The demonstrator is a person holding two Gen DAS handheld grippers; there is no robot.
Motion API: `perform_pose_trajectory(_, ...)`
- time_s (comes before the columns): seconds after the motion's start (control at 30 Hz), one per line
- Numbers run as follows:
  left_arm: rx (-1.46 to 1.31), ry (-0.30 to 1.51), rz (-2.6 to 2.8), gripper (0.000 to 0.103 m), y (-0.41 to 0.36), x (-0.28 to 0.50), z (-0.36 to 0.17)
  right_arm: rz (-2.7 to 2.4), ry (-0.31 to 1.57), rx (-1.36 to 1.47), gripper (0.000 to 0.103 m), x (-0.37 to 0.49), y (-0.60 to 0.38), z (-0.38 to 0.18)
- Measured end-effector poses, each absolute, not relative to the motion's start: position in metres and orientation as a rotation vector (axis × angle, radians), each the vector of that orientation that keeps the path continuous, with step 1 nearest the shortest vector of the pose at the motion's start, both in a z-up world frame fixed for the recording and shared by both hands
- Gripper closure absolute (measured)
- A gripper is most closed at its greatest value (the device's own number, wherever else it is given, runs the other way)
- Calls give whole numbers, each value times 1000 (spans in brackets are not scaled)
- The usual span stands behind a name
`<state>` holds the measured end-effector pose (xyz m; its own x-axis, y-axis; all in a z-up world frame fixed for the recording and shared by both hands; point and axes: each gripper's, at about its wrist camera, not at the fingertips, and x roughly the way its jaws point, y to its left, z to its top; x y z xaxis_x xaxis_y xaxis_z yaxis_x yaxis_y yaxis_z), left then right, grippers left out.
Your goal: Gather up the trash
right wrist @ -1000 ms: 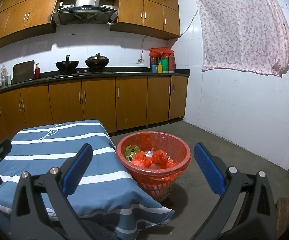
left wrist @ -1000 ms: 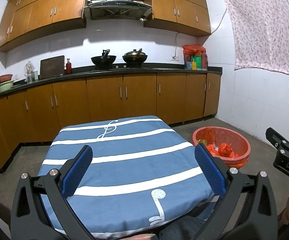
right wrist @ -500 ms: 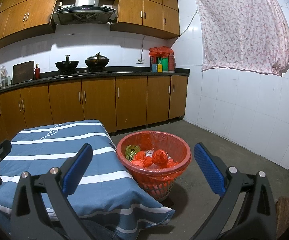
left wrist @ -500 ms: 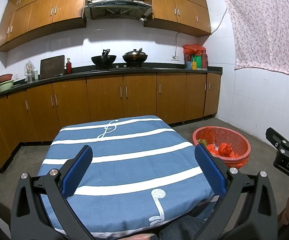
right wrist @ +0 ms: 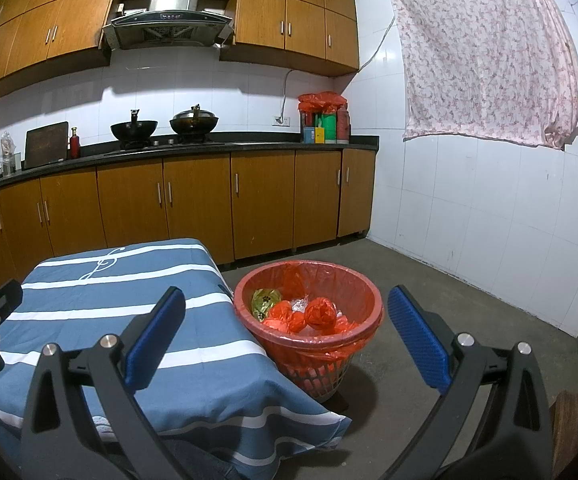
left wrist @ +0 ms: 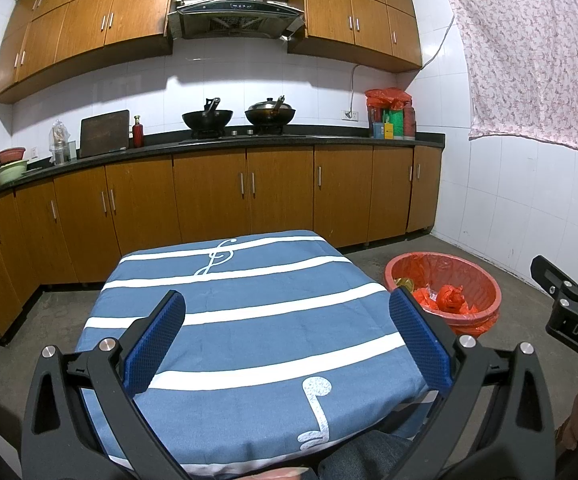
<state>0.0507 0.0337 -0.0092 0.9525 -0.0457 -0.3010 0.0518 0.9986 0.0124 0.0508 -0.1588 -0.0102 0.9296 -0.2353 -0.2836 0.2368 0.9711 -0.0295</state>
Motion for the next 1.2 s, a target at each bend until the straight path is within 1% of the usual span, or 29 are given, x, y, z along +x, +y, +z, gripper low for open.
perform_pose_trajectory(0.93,19,313,-50,2,35,49,-13,-242,292,7,4,51,-156,-10)
perform_pose_trajectory(1.2,16,318,-51,2,37,46,-22,-243,295,9,4,48,-151,-17)
